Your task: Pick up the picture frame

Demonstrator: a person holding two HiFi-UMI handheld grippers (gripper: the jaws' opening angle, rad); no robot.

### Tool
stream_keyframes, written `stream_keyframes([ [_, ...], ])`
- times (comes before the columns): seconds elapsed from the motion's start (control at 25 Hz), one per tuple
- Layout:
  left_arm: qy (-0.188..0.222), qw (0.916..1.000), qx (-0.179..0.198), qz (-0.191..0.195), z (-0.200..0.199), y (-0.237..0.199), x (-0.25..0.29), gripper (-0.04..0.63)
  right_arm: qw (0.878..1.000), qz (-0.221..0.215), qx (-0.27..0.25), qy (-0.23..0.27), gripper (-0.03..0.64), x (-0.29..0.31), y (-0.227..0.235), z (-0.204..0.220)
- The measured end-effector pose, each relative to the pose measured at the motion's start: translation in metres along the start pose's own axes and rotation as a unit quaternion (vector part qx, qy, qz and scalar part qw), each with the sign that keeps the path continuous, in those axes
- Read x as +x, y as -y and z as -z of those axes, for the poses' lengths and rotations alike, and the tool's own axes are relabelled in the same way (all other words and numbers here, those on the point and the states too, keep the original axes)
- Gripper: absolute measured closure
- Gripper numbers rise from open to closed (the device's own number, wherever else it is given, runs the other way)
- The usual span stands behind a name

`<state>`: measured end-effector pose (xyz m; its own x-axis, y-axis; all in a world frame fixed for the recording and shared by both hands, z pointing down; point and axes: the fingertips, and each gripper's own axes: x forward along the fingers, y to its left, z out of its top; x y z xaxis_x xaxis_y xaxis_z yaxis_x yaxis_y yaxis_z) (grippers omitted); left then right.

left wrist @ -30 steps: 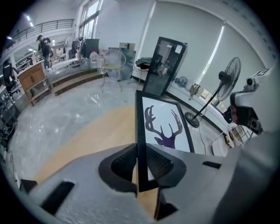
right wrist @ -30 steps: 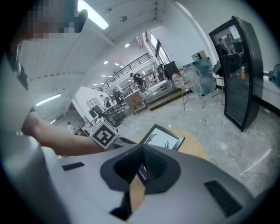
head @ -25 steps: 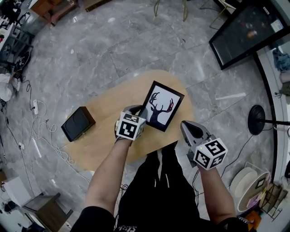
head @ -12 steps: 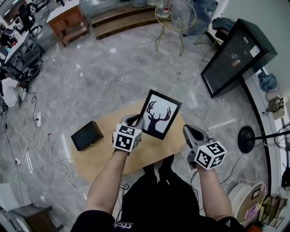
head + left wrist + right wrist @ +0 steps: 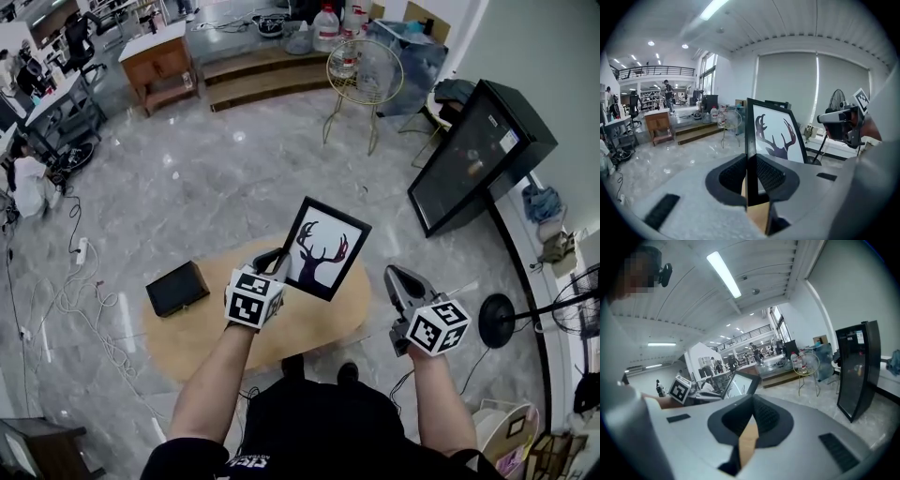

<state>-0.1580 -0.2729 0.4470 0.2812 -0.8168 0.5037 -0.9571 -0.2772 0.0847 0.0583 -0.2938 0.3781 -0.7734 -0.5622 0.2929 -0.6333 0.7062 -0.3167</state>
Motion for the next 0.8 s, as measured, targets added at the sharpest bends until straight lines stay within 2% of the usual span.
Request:
stream_keyframes([
  [0.44,0.051,0.9954,-0.031,-0.075,-0.022,0.071,-0.050,0.520,0.998,-0.059,-0.022,0.023,0.611,-0.071,0.024,-0.009],
  [0.64,0.060,0.9925,-0.061,-0.087,-0.025,0.114,-0.054,0.520,0.996,-0.083,-0.034,0.025,0.612,-0.101,0.049,-0.014],
  [0.8,0.064,0.9910,-0.062,-0.100,-0.025,0.136,-0.061,0.520,0.995,-0.091,-0.028,0.023,0.612,-0.114,0.059,-0.012],
])
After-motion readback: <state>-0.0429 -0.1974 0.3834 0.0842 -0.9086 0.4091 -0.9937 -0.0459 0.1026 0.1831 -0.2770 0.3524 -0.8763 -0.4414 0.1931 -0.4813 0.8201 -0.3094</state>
